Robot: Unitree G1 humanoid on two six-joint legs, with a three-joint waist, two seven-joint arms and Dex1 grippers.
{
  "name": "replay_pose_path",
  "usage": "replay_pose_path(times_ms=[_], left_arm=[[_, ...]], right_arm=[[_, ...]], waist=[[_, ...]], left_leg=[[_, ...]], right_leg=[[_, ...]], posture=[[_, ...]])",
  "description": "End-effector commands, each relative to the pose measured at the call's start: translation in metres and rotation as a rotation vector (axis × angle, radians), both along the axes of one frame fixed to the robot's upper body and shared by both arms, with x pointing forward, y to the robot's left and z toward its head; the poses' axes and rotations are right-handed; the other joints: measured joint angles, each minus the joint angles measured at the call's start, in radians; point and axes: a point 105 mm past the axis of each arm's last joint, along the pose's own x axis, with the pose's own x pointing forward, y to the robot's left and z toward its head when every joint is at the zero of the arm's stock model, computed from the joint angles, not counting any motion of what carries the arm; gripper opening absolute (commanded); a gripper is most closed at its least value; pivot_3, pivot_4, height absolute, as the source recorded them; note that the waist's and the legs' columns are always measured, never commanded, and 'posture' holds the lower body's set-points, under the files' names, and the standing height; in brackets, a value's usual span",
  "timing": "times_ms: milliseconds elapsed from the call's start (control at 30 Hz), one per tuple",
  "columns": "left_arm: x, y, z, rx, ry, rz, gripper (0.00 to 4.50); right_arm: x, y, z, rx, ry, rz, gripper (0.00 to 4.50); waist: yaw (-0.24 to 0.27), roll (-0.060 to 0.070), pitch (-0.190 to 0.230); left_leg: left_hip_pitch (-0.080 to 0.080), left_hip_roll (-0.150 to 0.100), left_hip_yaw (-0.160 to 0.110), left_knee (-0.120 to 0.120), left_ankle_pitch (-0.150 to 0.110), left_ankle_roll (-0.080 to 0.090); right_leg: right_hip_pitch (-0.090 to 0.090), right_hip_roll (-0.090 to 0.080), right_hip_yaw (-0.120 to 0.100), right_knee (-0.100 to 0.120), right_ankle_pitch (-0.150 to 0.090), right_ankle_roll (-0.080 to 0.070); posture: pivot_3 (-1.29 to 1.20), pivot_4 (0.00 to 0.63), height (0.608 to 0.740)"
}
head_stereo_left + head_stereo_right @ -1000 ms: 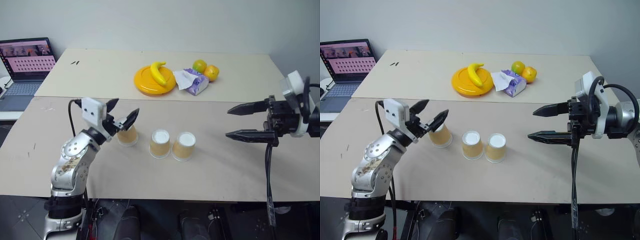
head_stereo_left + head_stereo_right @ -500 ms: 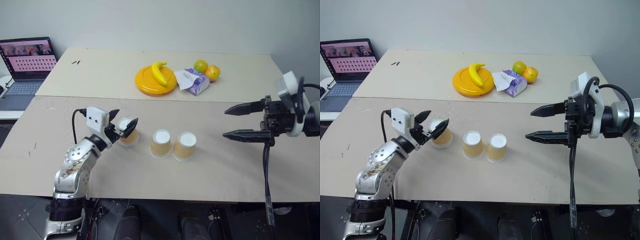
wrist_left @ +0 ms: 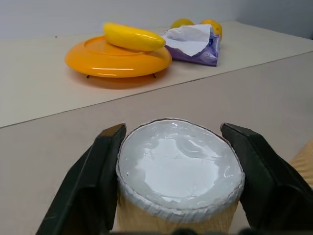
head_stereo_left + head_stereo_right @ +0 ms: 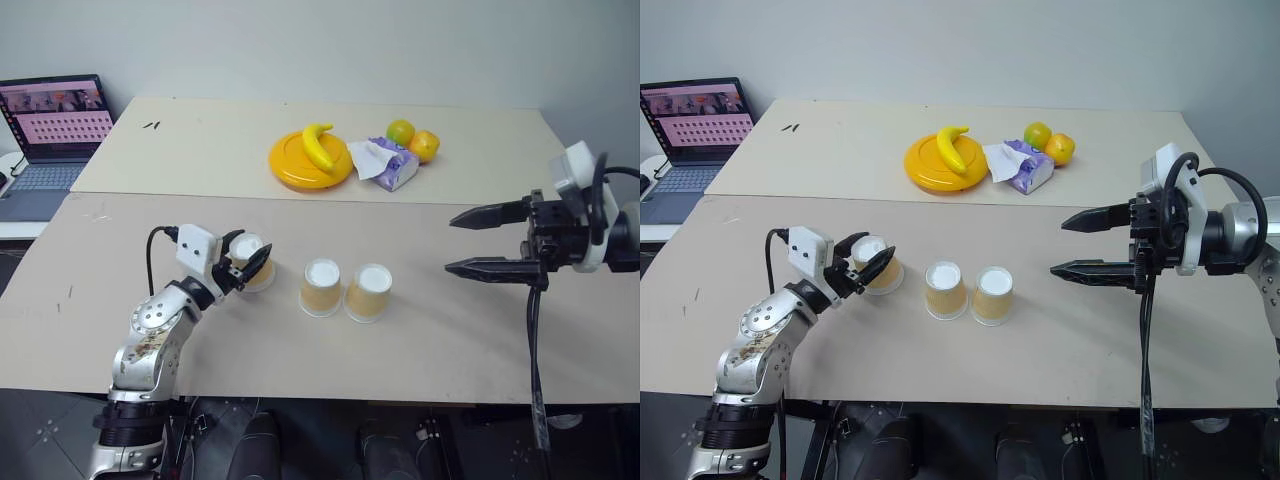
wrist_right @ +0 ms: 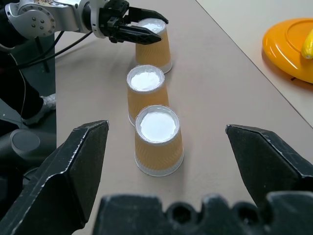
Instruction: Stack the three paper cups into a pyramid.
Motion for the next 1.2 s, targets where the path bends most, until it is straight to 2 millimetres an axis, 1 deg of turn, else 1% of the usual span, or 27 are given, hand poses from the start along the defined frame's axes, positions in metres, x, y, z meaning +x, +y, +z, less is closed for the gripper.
replay_pose_path(times_ms=[33,167,200,300,333,367,400,433,467,500,567,600,667,733,867,1000,1100,1200], left_arm=[[0.000,-0.001,0.002,0.000,-0.015,-0.007,3.01],[0.001,0.000,0.004,0.000,-0.022,-0.005,3.01],[0.003,0.000,0.009,0.001,-0.038,-0.003,3.01],[0.011,-0.002,0.042,-0.003,-0.118,-0.013,3.01],[0.015,-0.006,0.063,-0.006,-0.159,-0.038,3.01],[0.017,-0.008,0.077,-0.007,-0.186,-0.057,3.01],[0.019,-0.016,0.093,-0.022,-0.184,-0.113,3.01],[0.020,-0.022,0.102,-0.032,-0.174,-0.154,3.01],[0.016,-0.033,0.109,-0.043,-0.149,-0.237,3.01],[0.006,-0.048,0.114,-0.021,-0.127,-0.362,3.01],[-0.009,-0.067,0.119,0.030,-0.089,-0.528,3.01],[-0.011,-0.070,0.120,0.046,-0.078,-0.559,3.01],[-0.013,-0.075,0.123,0.071,-0.061,-0.606,3.01],[-0.015,-0.084,0.129,0.091,-0.055,-0.669,3.01],[-0.017,-0.115,0.142,0.106,-0.043,-0.797,3.01],[-0.023,-0.137,0.135,0.157,0.005,-0.911,3.01],[-0.024,-0.145,0.131,0.180,0.026,-0.941,3.01],[-0.028,-0.150,0.126,0.197,0.007,-0.965,3.01]], right_arm=[[-0.002,0.000,0.013,-0.002,-0.071,0.005,4.50],[-0.002,0.001,0.014,-0.001,-0.072,0.004,4.50],[-0.002,0.001,0.014,-0.001,-0.073,0.002,4.50],[-0.002,0.001,0.013,0.001,-0.071,-0.003,4.50],[-0.003,0.001,0.013,0.001,-0.071,-0.004,4.50],[-0.004,0.000,0.012,0.002,-0.071,-0.005,4.50],[-0.006,-0.001,0.011,0.003,-0.069,-0.005,4.50],[-0.007,-0.001,0.011,0.004,-0.068,-0.006,4.50],[-0.009,-0.002,0.010,0.004,-0.065,-0.004,4.50],[-0.013,-0.002,0.007,0.004,-0.052,0.006,4.50],[-0.020,-0.004,0.001,-0.001,-0.034,0.015,4.50],[-0.022,-0.004,0.000,-0.003,-0.032,0.015,4.50],[-0.024,-0.005,-0.003,-0.004,-0.032,0.008,4.50],[-0.026,-0.005,-0.006,-0.001,-0.024,0.001,4.50],[-0.031,-0.004,-0.017,0.011,-0.013,-0.020,4.50],[-0.035,-0.007,-0.025,0.014,-0.007,-0.056,4.50],[-0.038,-0.008,-0.029,0.017,-0.008,-0.075,4.50],[-0.042,-0.007,-0.030,0.026,-0.009,-0.092,4.50]], waist=[[0.000,0.000,0.000],[0.000,0.000,0.000],[0.000,0.000,0.000],[0.001,0.000,0.000],[0.003,0.000,0.000],[0.005,0.000,0.000],[0.008,-0.001,0.000],[0.010,-0.001,0.000],[0.009,-0.001,0.000],[0.006,-0.001,0.000],[0.001,0.000,0.000],[0.000,0.000,0.000],[-0.003,0.000,0.000],[-0.006,0.000,0.000],[-0.003,0.000,0.000],[0.000,0.000,0.000],[-0.005,0.000,0.000],[-0.009,0.000,0.000]], left_leg=[[0.000,0.000,0.000,0.000,0.000,0.000],[0.000,0.000,0.000,0.000,0.000,0.000],[0.000,0.000,0.000,0.000,0.000,0.000],[0.000,0.000,0.000,0.000,0.000,0.000],[0.000,0.000,-0.001,0.000,0.000,0.000],[0.000,0.000,-0.001,0.001,0.000,0.000],[-0.001,0.000,-0.001,0.001,0.000,0.000],[-0.002,0.000,-0.002,0.001,0.001,-0.001],[-0.002,0.000,-0.002,0.002,0.001,-0.001],[-0.002,-0.001,-0.002,0.001,0.001,-0.001],[-0.002,-0.002,-0.001,-0.001,0.000,0.000],[-0.002,-0.002,-0.001,-0.001,0.000,0.000],[-0.002,-0.002,-0.001,-0.002,0.000,0.001],[-0.002,-0.002,-0.001,-0.001,0.000,0.001],[-0.001,-0.002,-0.002,0.002,0.000,0.000],[-0.001,-0.003,-0.002,0.002,0.000,0.000],[-0.002,-0.003,-0.002,0.001,0.000,0.000],[-0.002,-0.003,-0.002,0.000,0.000,0.000]], right_leg=[[0.000,0.000,0.000,0.000,0.000,0.000],[0.000,0.000,0.000,0.000,0.000,0.000],[0.000,0.000,0.000,0.000,0.000,0.000],[0.000,0.000,0.000,0.001,0.000,0.000],[0.000,0.000,0.000,0.001,0.000,0.000],[0.000,0.000,0.000,0.001,0.000,0.000],[0.000,0.000,-0.001,0.001,0.000,0.000],[0.000,0.000,-0.001,0.000,0.000,0.001],[0.000,0.000,-0.002,0.000,0.000,0.001],[0.000,-0.001,-0.001,-0.001,0.000,0.001],[0.001,-0.002,-0.001,-0.003,0.000,0.002],[0.001,-0.002,-0.001,-0.003,0.000,0.002],[0.000,-0.002,-0.001,-0.002,0.000,0.002],[-0.001,-0.001,-0.001,0.000,0.000,0.002],[0.000,-0.001,-0.001,0.001,-0.001,0.003],[0.002,-0.002,-0.001,0.000,-0.001,0.004],[0.001,-0.002,-0.001,0.000,-0.001,0.003],[0.000,-0.002,-0.001,0.001,-0.001,0.003]], posture=[[0.00,0.150,0.732],[0.00,0.150,0.732],[0.00,0.150,0.732],[0.00,0.150,0.732],[0.00,0.150,0.732],[0.00,0.150,0.732],[0.00,0.150,0.732],[0.00,0.150,0.732],[0.00,0.150,0.732],[0.00,0.150,0.732],[0.00,0.150,0.732],[0.00,0.150,0.732],[0.00,0.150,0.732],[0.00,0.150,0.732],[0.00,0.150,0.732],[0.00,0.150,0.732],[0.00,0.150,0.732],[0.00,0.150,0.732]])
